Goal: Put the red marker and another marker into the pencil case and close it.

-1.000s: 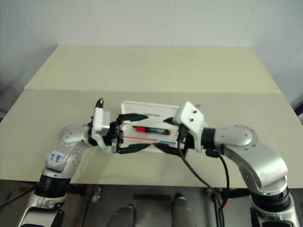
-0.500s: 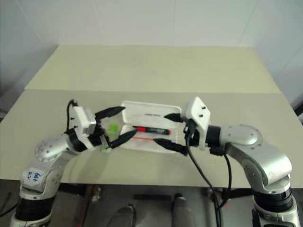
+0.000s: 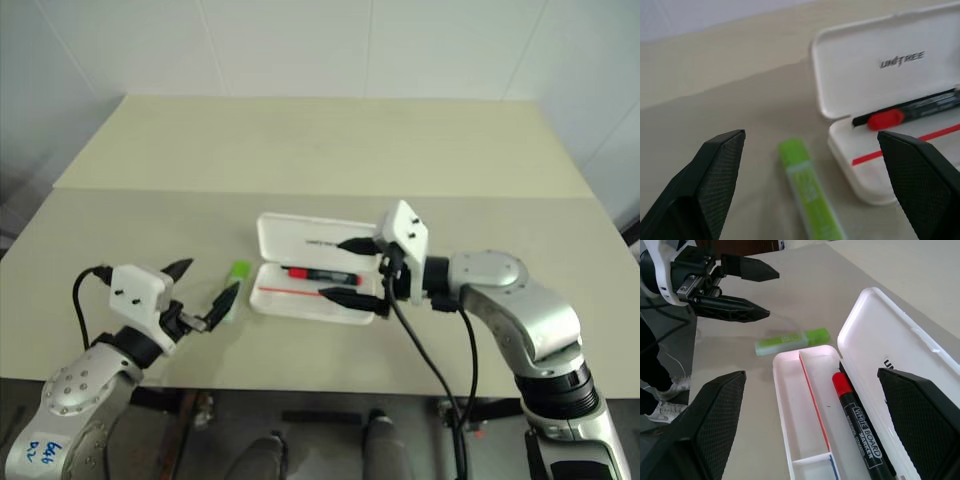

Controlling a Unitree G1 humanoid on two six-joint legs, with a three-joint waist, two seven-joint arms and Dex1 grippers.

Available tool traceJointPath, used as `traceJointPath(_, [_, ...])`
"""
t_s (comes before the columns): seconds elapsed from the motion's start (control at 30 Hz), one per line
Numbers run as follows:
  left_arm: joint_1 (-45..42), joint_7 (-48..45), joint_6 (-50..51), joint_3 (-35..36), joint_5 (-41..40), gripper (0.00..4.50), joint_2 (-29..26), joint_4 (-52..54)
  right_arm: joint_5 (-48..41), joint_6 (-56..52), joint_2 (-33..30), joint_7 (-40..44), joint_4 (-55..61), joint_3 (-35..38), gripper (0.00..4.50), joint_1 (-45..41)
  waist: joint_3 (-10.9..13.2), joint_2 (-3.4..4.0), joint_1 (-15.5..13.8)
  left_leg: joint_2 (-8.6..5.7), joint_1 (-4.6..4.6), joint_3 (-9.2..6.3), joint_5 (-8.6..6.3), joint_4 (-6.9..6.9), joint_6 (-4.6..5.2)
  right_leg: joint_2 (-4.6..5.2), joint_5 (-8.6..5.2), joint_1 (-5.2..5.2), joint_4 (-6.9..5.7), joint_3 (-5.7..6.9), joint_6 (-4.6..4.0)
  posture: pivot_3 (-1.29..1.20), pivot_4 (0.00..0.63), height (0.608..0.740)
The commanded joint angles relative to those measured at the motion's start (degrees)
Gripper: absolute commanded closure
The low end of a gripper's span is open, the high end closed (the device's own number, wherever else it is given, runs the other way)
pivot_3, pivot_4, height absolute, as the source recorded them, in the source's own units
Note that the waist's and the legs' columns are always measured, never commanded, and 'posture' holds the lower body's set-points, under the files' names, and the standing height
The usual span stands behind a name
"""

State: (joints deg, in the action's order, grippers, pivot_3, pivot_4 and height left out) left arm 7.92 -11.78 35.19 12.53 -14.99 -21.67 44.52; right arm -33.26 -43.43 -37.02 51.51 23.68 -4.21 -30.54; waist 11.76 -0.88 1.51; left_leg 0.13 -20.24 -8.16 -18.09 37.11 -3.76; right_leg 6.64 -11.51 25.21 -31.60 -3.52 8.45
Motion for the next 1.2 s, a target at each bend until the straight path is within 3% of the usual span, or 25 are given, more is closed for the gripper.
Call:
traceJointPath(0.03, [2.45,2.4,-3.22,2.35,2.24,0.0,1.84,0.52,0.21,2.08,0.32,0.93,-0.47,-0.34,0.03,-1.08,-0.01,-0.02,-0.03,0.0,0.0,0.0,0.0,0.0,0.0,0.0,0.0,0.0,0.0,0.0,0.0,0.0,0.15,0.74])
traceJointPath(0.5, [4.44,2.17,-7.77,-1.28,4.52,0.0,4.45,-8.04,0.49,2.6,0.85,0.66,-0.89,-0.77,0.03,-1.16,-0.02,-0.03,-0.02,0.0,0.01,0.01,0.0,0.02,0.0,0.0,0.0,-0.02,0.01,0.0,-0.01,0.0,0.15,0.74])
traceJointPath(1.2, [-4.02,1.77,-6.6,-8.55,7.99,0.0,5.32,-17.83,-3.83,-1.17,-1.77,-1.36,4.11,2.66,0.03,3.73,-0.03,-0.05,-0.08,0.0,0.05,0.01,0.0,0.03,0.0,0.0,0.01,-0.08,-0.01,0.0,0.0,0.0,0.15,0.74])
